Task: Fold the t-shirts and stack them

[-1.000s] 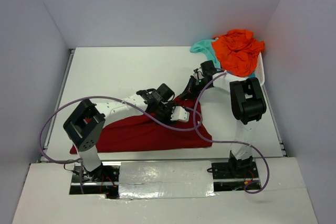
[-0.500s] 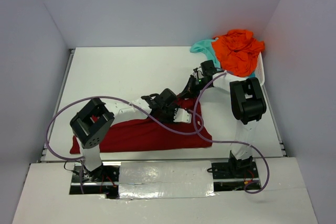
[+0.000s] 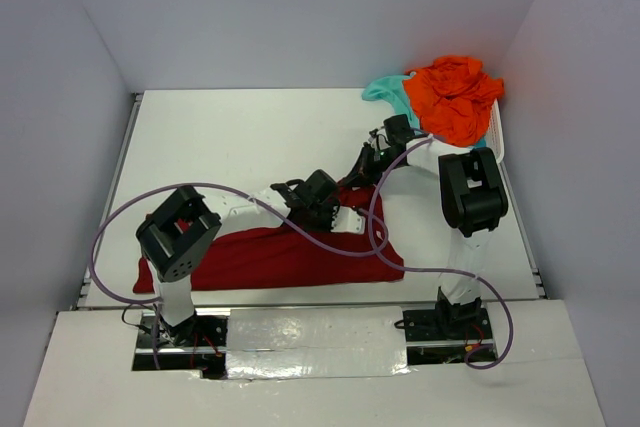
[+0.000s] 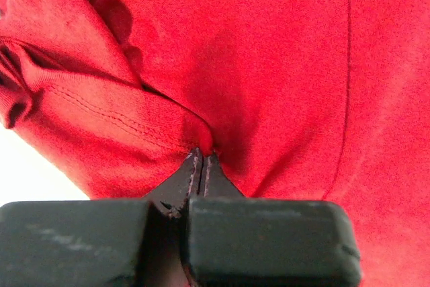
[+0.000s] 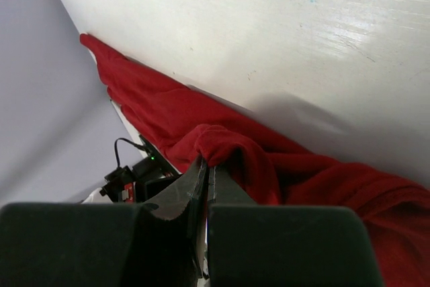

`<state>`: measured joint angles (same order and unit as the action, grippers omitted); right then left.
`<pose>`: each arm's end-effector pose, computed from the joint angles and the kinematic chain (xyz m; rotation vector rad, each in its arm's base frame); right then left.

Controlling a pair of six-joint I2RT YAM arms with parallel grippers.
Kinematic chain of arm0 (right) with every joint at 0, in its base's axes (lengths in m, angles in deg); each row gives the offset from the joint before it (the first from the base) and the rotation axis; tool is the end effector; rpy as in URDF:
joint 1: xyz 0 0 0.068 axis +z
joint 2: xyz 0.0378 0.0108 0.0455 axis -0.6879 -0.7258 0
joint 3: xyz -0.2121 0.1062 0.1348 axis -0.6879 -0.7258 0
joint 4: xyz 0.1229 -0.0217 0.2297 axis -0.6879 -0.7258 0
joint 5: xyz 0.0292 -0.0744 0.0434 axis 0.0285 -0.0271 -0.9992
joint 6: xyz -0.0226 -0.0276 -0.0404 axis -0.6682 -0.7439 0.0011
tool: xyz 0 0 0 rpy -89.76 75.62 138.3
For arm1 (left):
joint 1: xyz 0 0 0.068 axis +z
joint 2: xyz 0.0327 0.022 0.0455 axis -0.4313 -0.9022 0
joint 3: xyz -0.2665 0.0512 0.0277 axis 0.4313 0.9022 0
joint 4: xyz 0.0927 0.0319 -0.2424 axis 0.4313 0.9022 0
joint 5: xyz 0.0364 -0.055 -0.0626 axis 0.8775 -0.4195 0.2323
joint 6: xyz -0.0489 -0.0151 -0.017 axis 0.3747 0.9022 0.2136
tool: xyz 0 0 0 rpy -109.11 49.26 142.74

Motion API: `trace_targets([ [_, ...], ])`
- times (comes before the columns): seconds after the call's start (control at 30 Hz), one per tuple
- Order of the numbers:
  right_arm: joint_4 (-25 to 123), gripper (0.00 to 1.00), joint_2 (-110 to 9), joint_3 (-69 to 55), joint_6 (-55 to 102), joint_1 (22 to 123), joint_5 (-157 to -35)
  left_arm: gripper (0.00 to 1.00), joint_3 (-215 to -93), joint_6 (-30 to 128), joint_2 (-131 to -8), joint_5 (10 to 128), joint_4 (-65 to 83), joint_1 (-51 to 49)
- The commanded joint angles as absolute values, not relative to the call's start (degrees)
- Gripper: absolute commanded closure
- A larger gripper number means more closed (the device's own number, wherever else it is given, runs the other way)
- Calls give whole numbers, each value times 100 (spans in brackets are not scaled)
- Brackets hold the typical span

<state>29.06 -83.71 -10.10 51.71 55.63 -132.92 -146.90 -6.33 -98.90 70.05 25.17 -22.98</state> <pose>0.3832 0.1080 0.1466 0.2746 2.7309 1.2903 0.2480 -0.2873 0.1701 1.8397 1.7054 -0.1955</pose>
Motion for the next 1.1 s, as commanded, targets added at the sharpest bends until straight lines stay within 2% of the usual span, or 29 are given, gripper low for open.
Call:
trace_targets([
  [0.0,2789,100,-8277,-872,4995,5498,-13303,100,-15019,-464,-9874,6984,2753,-2306],
  [0.17,2297,100,-7900,-792,4573,5489,-12874,100,-15590,-271,-9760,6633,3630,-2069],
  [0.37,1734,100,-7285,-1012,4178,5480,-12661,100,-16100,-384,-9654,5693,4677,-1647],
  [0.77,584,98,-6370,-1934,3475,5497,-12697,100,-15978,-1272,-9408,4823,5926,-1418],
  [1.07,248,90,-6168,-2813,3044,5779,-13030,100,-15653,-2299,-9426,4067,6709,-1418],
])
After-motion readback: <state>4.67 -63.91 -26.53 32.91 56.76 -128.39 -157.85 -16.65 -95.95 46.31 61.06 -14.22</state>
